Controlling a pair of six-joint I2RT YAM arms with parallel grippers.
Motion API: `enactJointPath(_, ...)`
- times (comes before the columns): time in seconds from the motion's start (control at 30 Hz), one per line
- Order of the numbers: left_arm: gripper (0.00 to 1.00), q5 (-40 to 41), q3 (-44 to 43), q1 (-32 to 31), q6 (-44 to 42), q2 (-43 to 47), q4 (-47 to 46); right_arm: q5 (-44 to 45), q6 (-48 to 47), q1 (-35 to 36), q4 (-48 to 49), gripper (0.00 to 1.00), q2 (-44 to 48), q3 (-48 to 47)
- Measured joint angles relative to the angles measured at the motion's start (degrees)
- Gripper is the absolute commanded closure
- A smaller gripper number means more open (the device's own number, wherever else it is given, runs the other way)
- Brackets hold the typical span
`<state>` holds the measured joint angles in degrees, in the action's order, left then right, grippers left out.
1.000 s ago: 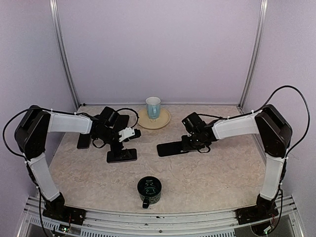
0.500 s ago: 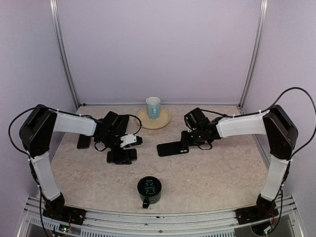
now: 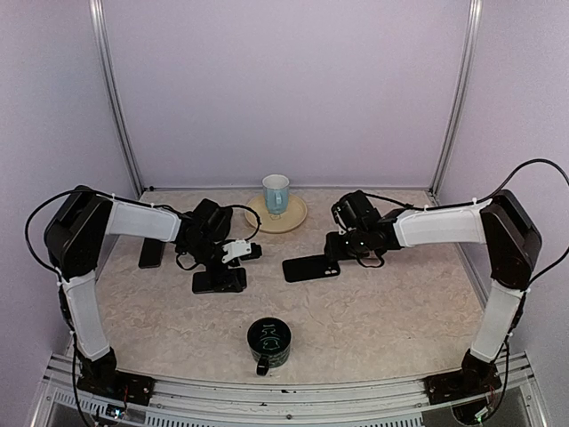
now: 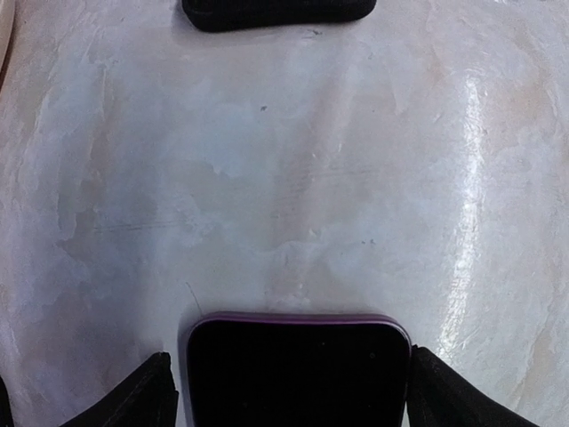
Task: Put the phone into the phone case
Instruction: Pick up the phone from the center of the board.
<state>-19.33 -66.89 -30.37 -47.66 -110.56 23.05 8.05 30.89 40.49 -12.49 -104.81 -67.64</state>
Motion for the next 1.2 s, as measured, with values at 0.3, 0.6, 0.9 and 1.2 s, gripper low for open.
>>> enactJointPath(0.3, 0.27, -1.2, -2.9, 0.0, 0.7, -2.0, 3.3, 0.0, -0.2, 0.0, 0.0, 0.58, 1.2, 0.0)
enactJointPath(0.6, 0.45, -0.4, -3.9, -0.3, 1.2, -2.5, 4.0, -0.6, -0.5, 0.0, 0.2, 0.51, 1.7, 0.0)
enactJointPath(0.9, 0.62, 2.4, -3.8, -1.5, 3.1, -2.0, 2.3, -11.3, -1.9, 0.0, 1.5, 0.46, 1.7, -0.1)
enactJointPath(1.2, 0.68, 4.8, -3.7, -4.0, 5.5, -1.5, -1.3, -25.2, -0.6, 0.0, 5.1, 0.46, 0.6, -1.4)
